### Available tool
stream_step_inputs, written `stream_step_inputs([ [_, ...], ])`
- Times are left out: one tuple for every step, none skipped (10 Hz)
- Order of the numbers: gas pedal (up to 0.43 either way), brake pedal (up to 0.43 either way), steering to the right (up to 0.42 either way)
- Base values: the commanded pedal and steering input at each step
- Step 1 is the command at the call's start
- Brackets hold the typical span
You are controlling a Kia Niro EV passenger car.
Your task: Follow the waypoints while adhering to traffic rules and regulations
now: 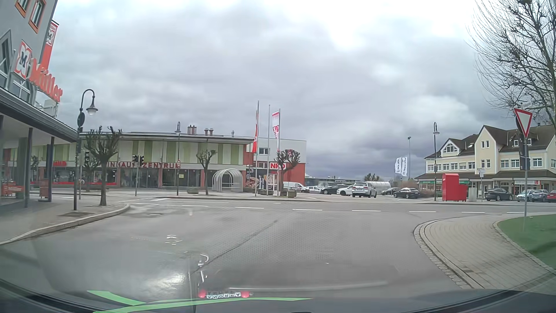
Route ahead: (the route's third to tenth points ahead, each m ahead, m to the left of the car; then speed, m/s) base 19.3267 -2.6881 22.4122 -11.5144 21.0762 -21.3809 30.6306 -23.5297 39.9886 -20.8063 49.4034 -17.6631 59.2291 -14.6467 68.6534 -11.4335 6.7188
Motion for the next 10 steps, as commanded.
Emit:
stream_step_inputs([
  [0.0,0.067,0.105],
  [0.0,0.067,0.104],
  [0.0,0.073,0.106],
  [0.0,0.073,0.109],
  [0.0,0.073,0.112],
  [0.0,0.079,0.117],
  [0.0,0.091,0.125],
  [0.0,0.104,0.132],
  [0.0,0.104,0.137],
  [0.0,0.104,0.144],
])
